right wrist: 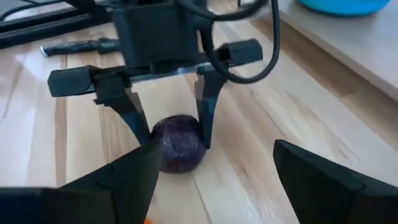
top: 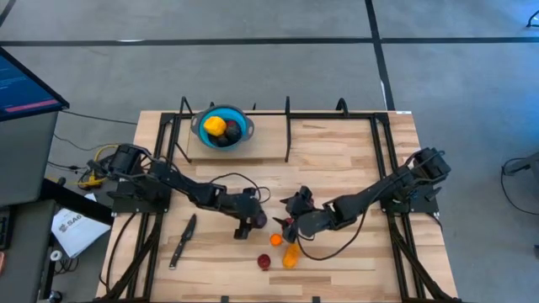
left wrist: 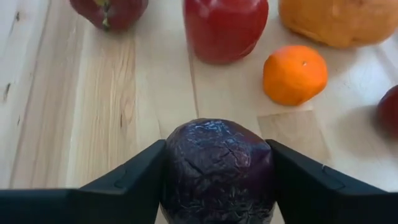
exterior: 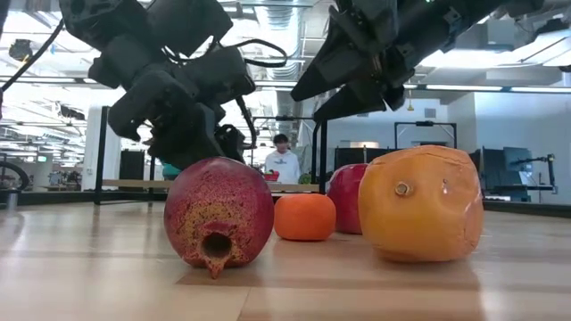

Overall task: Pick & Place Fruit
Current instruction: Put the plum in the blue strainer bowl on the shelf

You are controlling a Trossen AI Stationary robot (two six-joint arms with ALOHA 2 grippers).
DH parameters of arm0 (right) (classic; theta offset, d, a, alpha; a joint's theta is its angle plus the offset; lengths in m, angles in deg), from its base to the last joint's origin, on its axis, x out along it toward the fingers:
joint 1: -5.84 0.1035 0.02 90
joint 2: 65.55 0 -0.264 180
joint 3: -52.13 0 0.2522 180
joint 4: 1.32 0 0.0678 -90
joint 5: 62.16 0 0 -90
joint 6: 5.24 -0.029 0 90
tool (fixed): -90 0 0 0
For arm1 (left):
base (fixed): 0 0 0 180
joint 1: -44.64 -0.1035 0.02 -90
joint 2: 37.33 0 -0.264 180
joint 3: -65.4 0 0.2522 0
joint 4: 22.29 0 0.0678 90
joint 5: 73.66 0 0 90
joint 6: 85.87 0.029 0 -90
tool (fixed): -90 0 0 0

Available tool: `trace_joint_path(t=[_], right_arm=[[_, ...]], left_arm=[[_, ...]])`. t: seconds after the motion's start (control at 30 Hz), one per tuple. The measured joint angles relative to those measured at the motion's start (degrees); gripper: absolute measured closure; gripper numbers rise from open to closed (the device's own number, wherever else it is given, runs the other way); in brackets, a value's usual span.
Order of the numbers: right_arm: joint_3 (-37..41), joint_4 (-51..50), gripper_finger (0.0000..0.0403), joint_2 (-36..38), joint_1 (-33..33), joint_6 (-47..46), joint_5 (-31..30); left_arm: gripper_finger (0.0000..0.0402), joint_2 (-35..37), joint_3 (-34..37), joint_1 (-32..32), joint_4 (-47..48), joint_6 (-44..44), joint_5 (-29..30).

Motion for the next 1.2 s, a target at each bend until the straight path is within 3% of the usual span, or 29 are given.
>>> trace_joint_path(t=[0.17, 0.3, 0.43, 0.63, 0.93, 1.2], right_arm=[[-0.02, 2.22, 0.0101, -0.04, -0.43, 5.32, 0.64], [0.0, 9.3, 0.0101, -0.13, 0.12, 17.8, 2.46], [-0.04, 17.79, 0.0101, -0.1, -0.55, 29.31, 3.73], [-0.96, 25.9, 0.0101, -0.1, -4.48, 49.02, 14.12], [-6.83, 24.48, 0.0101, -0.16, -9.17, 64.79, 22.6], [-13.61, 24.94, 0.0092, -10.32, -11.32, 73.36, 25.45]], left_arm=[[0.016, 8.11, 3.74, -2.04, 0.48, -6.07, -3.04], [0.0146, 19.21, 8.16, -3.48, -0.34, -12.35, -3.71], [0.0149, 30.6, 12.19, -5.3, -1.44, -21.43, -9.2], [0.0149, 42.37, 15.96, -6.22, -3.01, -31.58, -11.64], [0.0145, 46.53, 17.28, -6.18, -3.76, -34.26, -12.42], [0.0145, 46.5, 17.28, -6.18, -3.69, -34.3, -12.39]])
